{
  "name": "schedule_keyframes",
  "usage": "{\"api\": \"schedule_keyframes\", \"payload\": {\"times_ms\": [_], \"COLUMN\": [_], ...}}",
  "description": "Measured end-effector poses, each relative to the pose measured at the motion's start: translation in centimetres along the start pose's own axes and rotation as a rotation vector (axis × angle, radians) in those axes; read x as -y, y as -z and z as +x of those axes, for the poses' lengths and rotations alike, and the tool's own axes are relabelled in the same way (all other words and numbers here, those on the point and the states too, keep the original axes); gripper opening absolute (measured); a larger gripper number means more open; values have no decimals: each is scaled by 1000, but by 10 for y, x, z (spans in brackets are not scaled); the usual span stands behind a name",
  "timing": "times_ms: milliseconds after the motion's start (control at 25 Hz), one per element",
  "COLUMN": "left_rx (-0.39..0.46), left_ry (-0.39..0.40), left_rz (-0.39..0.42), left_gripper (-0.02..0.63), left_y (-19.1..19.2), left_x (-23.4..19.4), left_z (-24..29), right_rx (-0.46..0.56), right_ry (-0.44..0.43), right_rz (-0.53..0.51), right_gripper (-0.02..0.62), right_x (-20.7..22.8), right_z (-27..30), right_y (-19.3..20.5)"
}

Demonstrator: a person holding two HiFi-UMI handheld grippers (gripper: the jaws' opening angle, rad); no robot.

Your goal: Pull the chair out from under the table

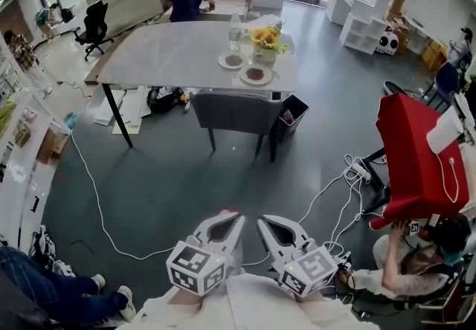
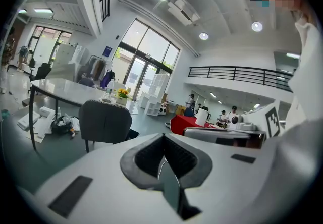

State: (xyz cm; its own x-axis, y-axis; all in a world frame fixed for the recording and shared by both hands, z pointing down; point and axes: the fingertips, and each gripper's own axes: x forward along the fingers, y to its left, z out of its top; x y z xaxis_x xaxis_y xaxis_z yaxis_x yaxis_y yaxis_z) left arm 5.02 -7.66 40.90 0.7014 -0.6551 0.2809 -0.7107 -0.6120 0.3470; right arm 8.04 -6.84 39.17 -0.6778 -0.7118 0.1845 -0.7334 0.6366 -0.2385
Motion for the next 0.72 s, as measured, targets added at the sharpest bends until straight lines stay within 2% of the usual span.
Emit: {"api": "schedule_keyframes", "payload": {"times_ms": [280, 720], "left_rx": [0, 8], "left_ry": [8, 45], "left_rz": [12, 23], "left_gripper": [14, 14], "left_y": [-36, -116], "left_x": [-54, -144], "left_z": [43, 105], "right_rx": [8, 41], "right_ry": [13, 33], "right_rz": [-19, -40], "right_gripper": [3, 3], "right_x": [41, 99], "right_z": [61, 170], "right_y": [-23, -80]}}
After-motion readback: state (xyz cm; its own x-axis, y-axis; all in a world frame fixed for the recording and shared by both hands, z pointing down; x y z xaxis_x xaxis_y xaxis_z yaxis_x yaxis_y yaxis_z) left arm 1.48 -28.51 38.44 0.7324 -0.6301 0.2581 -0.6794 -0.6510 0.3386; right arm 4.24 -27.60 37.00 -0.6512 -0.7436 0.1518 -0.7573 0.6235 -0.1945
